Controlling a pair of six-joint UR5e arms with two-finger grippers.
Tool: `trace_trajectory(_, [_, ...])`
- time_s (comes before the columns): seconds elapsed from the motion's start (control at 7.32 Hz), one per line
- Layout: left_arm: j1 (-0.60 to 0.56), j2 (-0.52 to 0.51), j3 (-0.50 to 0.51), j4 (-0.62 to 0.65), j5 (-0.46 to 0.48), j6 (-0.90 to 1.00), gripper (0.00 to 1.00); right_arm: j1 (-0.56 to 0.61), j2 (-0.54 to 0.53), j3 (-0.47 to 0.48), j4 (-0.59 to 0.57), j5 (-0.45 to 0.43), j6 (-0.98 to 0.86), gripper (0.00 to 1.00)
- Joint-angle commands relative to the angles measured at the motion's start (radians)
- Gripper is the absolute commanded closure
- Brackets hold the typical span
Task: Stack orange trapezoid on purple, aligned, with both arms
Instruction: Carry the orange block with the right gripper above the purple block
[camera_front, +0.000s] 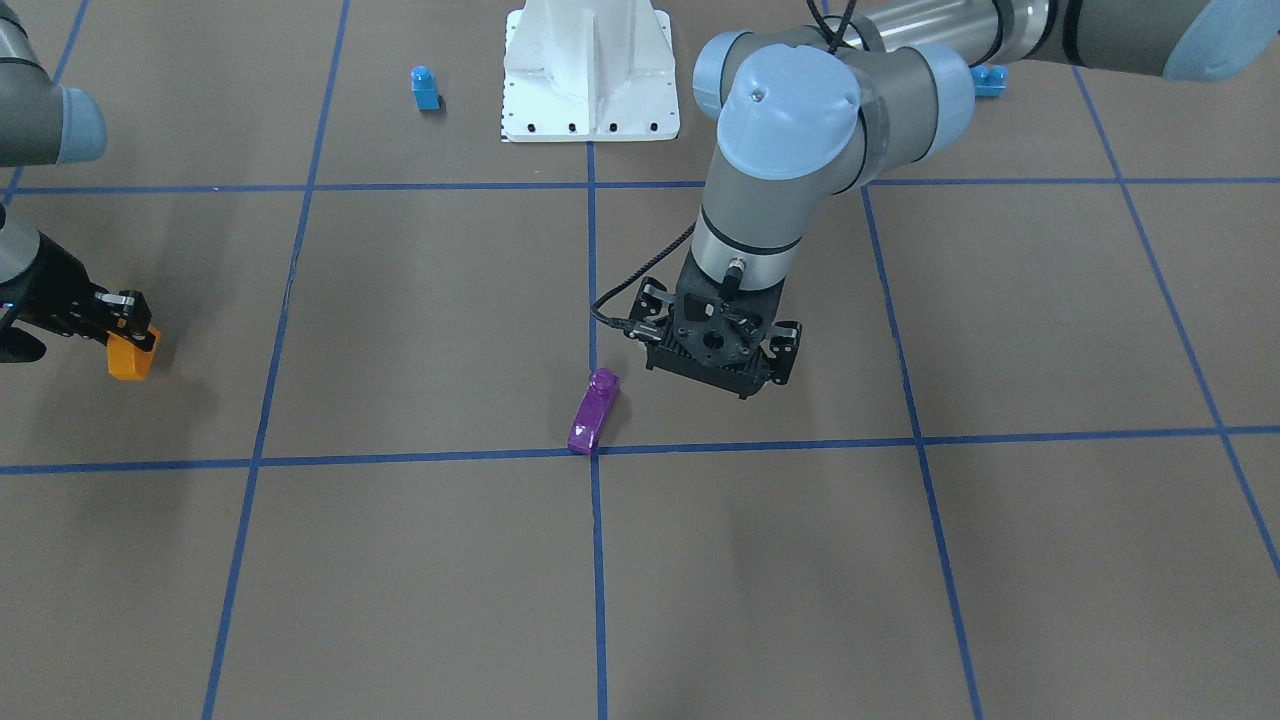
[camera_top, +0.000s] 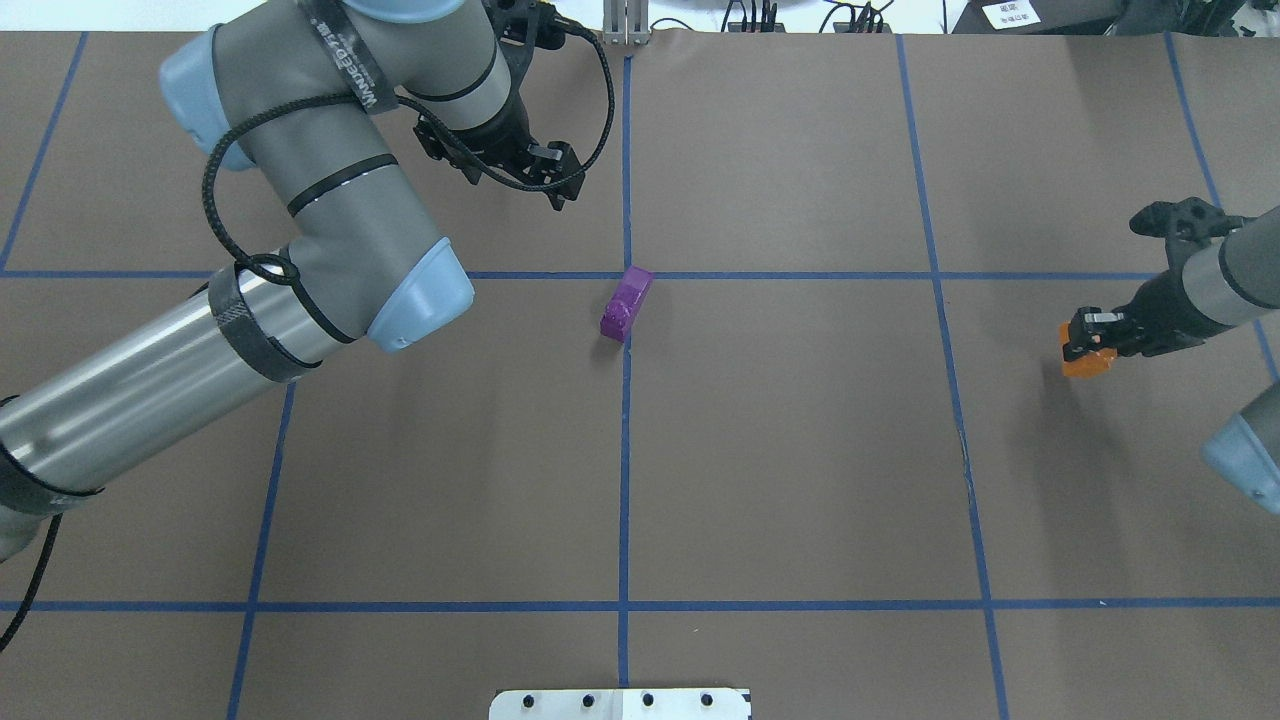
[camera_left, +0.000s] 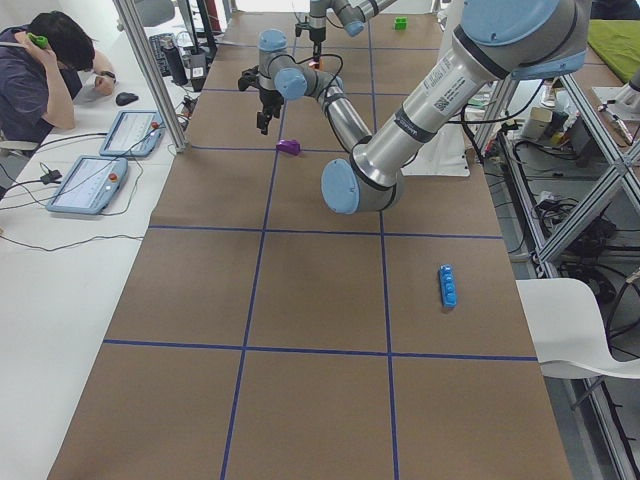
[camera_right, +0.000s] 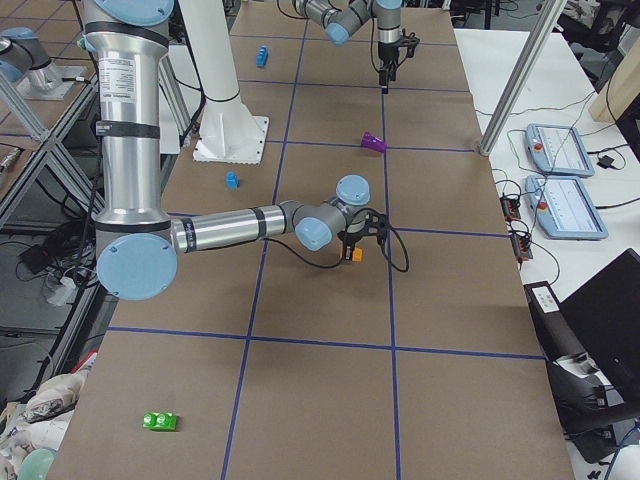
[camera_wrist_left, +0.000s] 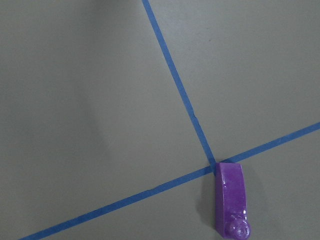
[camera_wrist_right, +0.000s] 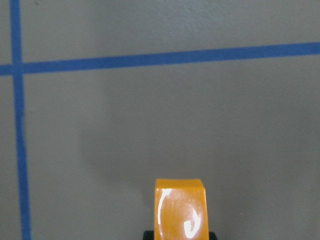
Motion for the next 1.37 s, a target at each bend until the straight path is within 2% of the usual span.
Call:
trace_trajectory(0.0, [-0.094, 0.121, -0.065, 0.003, -0.060, 0.116, 0.00, -0.027, 0.289, 0.030, -0.278, 0.002, 0.129, 1.00])
trace_trajectory(0.14, [-0.154, 0.187, -0.089, 0.003, -0.098, 0.193, 0.00, -0.085, 0.464, 0.030, -0.463, -0.010, 0.132, 1.00])
trace_trajectory(0.41, [-0.259, 0.317, -0.094, 0.001, -0.112, 0.413, 0.00, -0.160, 0.748, -0.022, -0.722, -0.043, 0.141, 1.00])
trace_trajectory(0.55, [-0.288, 0.374, -0.090, 0.000, -0.106, 0.506, 0.00, -0.190, 0.863, -0.119, -0.758, -0.055, 0.224, 1.00])
trace_trajectory(0.82, [-0.333, 0.469, -0.083, -0.008, -0.108, 0.580, 0.00, -0.263, 0.991, -0.294, -0.714, -0.110, 0.331, 1.00])
trace_trajectory(1.09, [-0.360, 0.521, -0.092, -0.017, -0.114, 0.580, 0.00, -0.309, 0.990, -0.410, -0.524, -0.138, 0.494, 1.00])
trace_trajectory(1.23, [-0.360, 0.523, -0.093, -0.017, -0.112, 0.580, 0.00, -0.317, 0.991, -0.419, -0.519, -0.139, 0.581, 1.00])
